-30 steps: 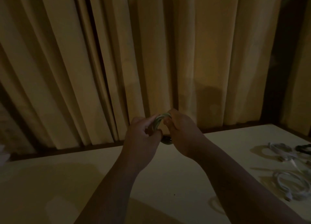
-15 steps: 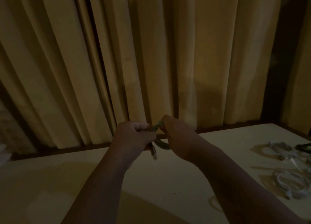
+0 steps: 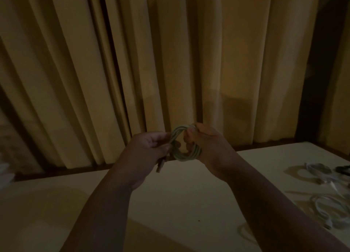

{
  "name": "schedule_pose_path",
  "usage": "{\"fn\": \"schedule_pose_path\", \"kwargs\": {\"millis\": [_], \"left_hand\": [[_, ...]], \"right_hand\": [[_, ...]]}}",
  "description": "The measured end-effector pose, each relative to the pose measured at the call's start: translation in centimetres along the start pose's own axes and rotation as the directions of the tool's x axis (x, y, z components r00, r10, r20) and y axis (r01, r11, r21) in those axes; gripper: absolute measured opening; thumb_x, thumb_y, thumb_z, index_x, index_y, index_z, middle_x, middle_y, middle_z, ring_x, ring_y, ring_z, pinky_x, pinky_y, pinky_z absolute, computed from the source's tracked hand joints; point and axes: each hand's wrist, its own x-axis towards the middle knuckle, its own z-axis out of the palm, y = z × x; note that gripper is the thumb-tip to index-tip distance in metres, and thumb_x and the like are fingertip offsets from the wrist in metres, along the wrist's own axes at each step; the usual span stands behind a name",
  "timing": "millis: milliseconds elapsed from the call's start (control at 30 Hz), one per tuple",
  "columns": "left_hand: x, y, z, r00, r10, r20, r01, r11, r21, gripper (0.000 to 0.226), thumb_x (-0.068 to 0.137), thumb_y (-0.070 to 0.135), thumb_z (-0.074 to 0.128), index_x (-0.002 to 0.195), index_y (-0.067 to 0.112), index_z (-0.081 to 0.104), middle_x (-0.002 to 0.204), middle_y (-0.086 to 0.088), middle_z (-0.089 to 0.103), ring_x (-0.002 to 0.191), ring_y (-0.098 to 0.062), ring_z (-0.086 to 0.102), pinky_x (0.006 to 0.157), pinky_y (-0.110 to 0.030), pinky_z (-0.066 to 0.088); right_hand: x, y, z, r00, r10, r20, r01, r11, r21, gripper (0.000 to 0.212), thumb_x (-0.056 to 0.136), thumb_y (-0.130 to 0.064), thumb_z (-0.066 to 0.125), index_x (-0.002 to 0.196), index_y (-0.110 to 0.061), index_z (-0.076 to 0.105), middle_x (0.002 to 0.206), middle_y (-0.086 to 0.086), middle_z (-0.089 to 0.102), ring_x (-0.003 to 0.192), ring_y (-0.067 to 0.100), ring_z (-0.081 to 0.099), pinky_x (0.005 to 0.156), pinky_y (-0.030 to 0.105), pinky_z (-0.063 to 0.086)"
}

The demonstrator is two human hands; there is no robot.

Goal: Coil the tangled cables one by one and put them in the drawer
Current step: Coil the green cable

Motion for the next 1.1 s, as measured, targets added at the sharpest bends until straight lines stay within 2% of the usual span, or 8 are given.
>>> {"fn": "schedule_pose_path", "kwargs": {"millis": [133,267,467,600,767,900,1000,1100], "left_hand": [[-0.2,0.5,-0.1,0.996,0.069,-0.062,-0.056,0.982,0.183,0.026,0.099,0.004,0.057,0.104,0.022,0.076,0.081,0.012,0.076,0.070,-0.003,0.069,0.066,-0.015,0.052],[-0.2,0.6,0.2,0.989,0.104,-0.101,-0.072,0.957,0.283,0.029,0.098,0.008,0.060,0.105,0.031,0.075,0.091,0.020,0.074,0.087,0.006,0.068,0.084,-0.027,0.057],[-0.1,0.6,0.0,0.989,0.095,-0.113,-0.068,0.973,0.222,0.027,0.096,0.007,0.063,0.114,0.023,0.075,0.100,0.013,0.076,0.095,0.001,0.068,0.091,-0.031,0.056],[0.0,0.6,0.3,0.976,0.137,-0.168,-0.105,0.977,0.186,0.025,0.092,0.007,0.069,0.104,0.028,0.076,0.098,0.014,0.076,0.095,0.000,0.069,0.087,-0.029,0.056],[-0.2,0.3,0.7,0.865,0.289,-0.409,-0.178,0.941,0.289,0.013,0.083,0.023,0.079,0.082,0.035,0.075,0.078,0.021,0.073,0.079,0.006,0.066,0.071,-0.018,0.052],[0.1,-0.1,1.1,0.848,0.275,-0.453,-0.180,0.953,0.242,0.016,0.086,0.017,0.077,0.082,0.033,0.077,0.077,0.014,0.075,0.076,0.001,0.070,0.071,-0.023,0.059],[0.4,-0.5,1.4,0.909,0.109,-0.403,-0.142,0.988,-0.054,0.019,0.091,0.008,0.070,0.084,0.023,0.079,0.083,0.002,0.078,0.082,-0.015,0.075,0.073,-0.031,0.060],[0.2,-0.1,2.0,0.945,-0.099,-0.310,-0.038,0.913,-0.406,0.018,0.097,0.012,0.060,0.093,0.010,0.077,0.091,-0.011,0.078,0.085,-0.026,0.074,0.067,-0.033,0.059]], "right_hand": [[-0.4,-0.7,0.0,0.996,-0.084,-0.020,0.055,0.803,-0.594,0.019,0.107,-0.036,0.040,0.097,-0.025,0.052,0.090,-0.004,0.059,0.076,0.007,0.056,0.065,0.022,0.046],[-0.7,-1.0,-0.5,1.000,-0.006,0.019,0.018,0.665,-0.747,0.022,0.107,-0.041,0.039,0.097,-0.027,0.053,0.086,-0.006,0.060,0.070,0.006,0.058,0.056,0.016,0.041],[-1.0,-2.8,-2.0,0.987,0.130,0.094,-0.049,0.800,-0.597,0.028,0.107,-0.034,0.044,0.089,-0.018,0.060,0.055,-0.012,0.057,0.045,-0.001,0.047,0.044,0.015,0.036],[-1.2,-3.0,-2.6,0.977,0.177,0.115,-0.111,0.893,-0.436,0.026,0.105,-0.029,0.049,0.089,-0.013,0.062,0.058,-0.004,0.055,0.047,0.008,0.044,0.044,0.024,0.035],[-1.3,-3.0,-2.8,0.989,0.067,0.134,-0.024,0.954,-0.299,0.026,0.106,-0.025,0.049,0.090,-0.009,0.063,0.063,0.003,0.058,0.050,0.013,0.048,0.048,0.029,0.041],[-1.3,-2.7,-2.2,0.983,0.031,0.181,0.002,0.984,-0.178,0.024,0.106,-0.022,0.048,0.098,-0.008,0.065,0.066,0.005,0.058,0.053,0.015,0.049,0.049,0.031,0.042],[-1.2,-2.3,-1.4,0.985,-0.010,0.173,0.038,0.987,-0.158,0.024,0.107,-0.021,0.047,0.097,-0.010,0.065,0.068,0.006,0.059,0.055,0.018,0.049,0.050,0.032,0.042],[-1.0,-1.8,-0.9,0.992,-0.047,0.117,0.072,0.974,-0.216,0.022,0.107,-0.022,0.047,0.097,-0.011,0.064,0.067,0.004,0.060,0.057,0.021,0.051,0.051,0.033,0.044]]}}
